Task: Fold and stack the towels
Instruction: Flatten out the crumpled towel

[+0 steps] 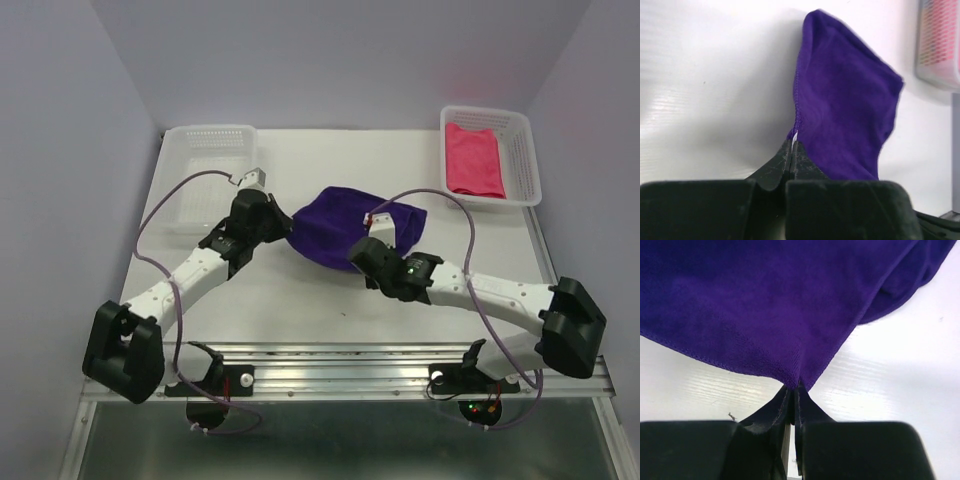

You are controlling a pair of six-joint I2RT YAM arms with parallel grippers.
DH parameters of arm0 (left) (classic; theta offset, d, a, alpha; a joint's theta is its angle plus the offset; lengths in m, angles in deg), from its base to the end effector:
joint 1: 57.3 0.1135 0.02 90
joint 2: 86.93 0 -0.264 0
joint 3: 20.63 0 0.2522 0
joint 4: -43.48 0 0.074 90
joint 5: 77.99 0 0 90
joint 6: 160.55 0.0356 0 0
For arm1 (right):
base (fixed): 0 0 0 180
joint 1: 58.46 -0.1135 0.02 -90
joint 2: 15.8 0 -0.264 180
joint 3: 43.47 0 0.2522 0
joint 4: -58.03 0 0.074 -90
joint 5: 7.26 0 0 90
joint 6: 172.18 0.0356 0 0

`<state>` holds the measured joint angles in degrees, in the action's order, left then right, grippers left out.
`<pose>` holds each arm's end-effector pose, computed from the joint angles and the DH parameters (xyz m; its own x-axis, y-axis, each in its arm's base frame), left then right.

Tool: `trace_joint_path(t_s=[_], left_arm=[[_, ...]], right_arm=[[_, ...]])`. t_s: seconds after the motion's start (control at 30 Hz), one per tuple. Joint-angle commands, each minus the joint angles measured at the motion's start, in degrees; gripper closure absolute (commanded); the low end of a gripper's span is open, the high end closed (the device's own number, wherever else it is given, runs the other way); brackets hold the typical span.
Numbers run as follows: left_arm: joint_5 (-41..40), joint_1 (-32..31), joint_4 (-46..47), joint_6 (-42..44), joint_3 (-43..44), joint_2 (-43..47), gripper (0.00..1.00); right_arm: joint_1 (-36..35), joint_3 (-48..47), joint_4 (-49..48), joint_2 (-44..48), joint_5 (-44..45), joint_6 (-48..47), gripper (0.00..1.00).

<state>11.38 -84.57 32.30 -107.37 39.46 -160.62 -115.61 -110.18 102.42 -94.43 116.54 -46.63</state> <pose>0.2584 -0.1328 0.2616 -0.5675 -0.3817 -0.7296 0.1364 0.8303 -0.5404 0.1643 0.2179 0.2340 -0.6758 -0.1559 -0.7204 -0.1694 0.9841 -0.0541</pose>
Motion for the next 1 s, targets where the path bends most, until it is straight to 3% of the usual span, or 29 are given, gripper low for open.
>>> trace_joint_path(t_s=[0.0, 0.17, 0.23, 0.53, 0.77, 0.97], left_arm=[[4.04, -0.07, 2.25, -1.15, 1.66, 8.19, 1.00], [3.61, -0.07, 2.07, -2.91, 8.23, 12.95, 1.00], [2.48, -0.07, 1.37, -3.26, 12.18, 13.74, 1.00], [-1.48, -0.07, -2.24, 0.16, 27.23, 15.42, 1.00], [2.73, -0.15, -2.24, -0.89, 34.17, 19.02, 1.00], [8.61, -0.16, -1.80, -2.38, 36.11, 22.62, 1.00]], right_arm=[[-0.60, -7.25, 3.46, 6.19, 6.01, -3.63, 0.99], [-0.60, -15.76, 4.26, 12.88, 8.03, -8.92, 0.99], [-0.69, -21.13, 2.25, 14.11, 3.50, -14.50, 0.99], [-0.69, -43.71, 3.30, 11.22, 5.67, -25.78, 0.99], [-0.69, -58.38, 5.13, 8.76, -2.84, -34.05, 0.99], [-0.60, -65.00, 7.42, 7.53, -14.79, -33.97, 0.99]])
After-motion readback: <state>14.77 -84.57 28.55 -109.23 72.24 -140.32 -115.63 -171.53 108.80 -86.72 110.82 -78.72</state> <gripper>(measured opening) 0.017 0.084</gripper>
